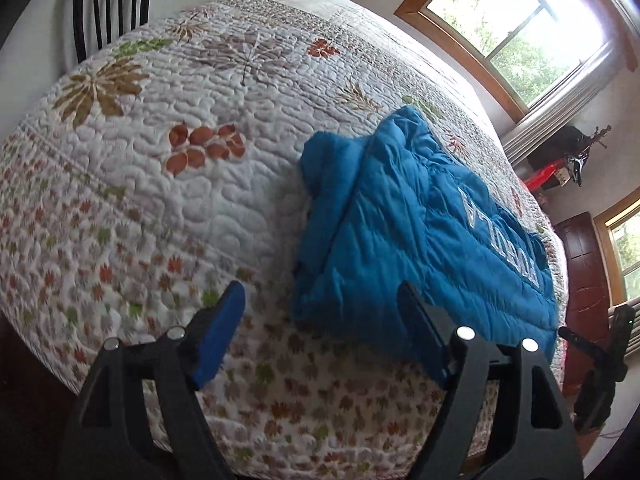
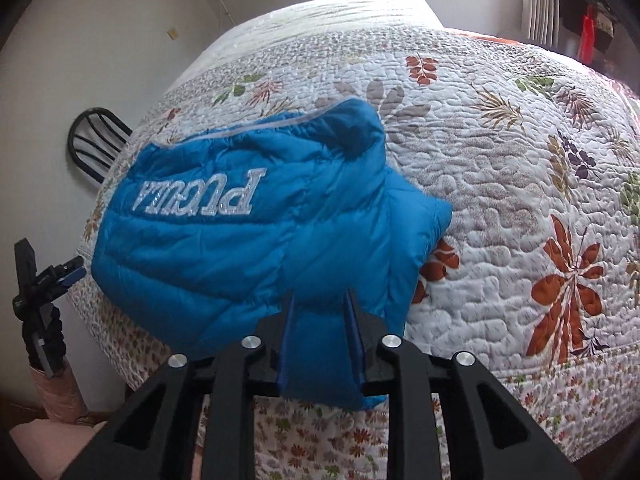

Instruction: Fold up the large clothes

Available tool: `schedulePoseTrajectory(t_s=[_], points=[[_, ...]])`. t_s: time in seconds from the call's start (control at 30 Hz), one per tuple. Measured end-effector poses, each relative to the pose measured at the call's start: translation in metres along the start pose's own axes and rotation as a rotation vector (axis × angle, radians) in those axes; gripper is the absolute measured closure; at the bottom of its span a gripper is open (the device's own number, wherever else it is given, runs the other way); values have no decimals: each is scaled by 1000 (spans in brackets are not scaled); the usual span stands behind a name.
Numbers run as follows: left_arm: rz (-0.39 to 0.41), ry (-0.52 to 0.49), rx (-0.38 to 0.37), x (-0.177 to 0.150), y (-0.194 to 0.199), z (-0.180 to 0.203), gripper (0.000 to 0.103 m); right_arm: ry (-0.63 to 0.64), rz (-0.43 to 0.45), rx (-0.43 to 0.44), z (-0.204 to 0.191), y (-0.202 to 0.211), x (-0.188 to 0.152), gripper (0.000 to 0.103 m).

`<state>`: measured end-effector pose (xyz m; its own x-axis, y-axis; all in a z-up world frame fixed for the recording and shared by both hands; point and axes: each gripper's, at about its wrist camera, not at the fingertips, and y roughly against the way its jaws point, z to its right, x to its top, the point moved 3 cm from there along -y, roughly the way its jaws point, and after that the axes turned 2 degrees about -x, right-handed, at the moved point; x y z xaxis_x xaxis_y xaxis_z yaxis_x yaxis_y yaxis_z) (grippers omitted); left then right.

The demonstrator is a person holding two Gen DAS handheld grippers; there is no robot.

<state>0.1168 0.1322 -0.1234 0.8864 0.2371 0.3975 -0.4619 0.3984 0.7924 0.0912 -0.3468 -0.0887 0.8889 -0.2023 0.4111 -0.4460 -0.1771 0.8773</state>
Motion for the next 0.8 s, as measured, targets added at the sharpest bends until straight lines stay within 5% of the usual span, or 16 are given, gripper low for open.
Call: schedulePoseTrajectory(t_s=[0.33, 0.57, 0.8], points=[[-27, 21, -49, -14, -22, 25, 18, 23, -48, -40, -3, -27, -20, 82], [-13, 117, 5, -5, -48, 19, 12, -49, -41, 43, 18, -36, -26, 93], [-22, 250, -29, -16, -58, 12, 11, -52, -44, 65, 24, -35, -35, 95]])
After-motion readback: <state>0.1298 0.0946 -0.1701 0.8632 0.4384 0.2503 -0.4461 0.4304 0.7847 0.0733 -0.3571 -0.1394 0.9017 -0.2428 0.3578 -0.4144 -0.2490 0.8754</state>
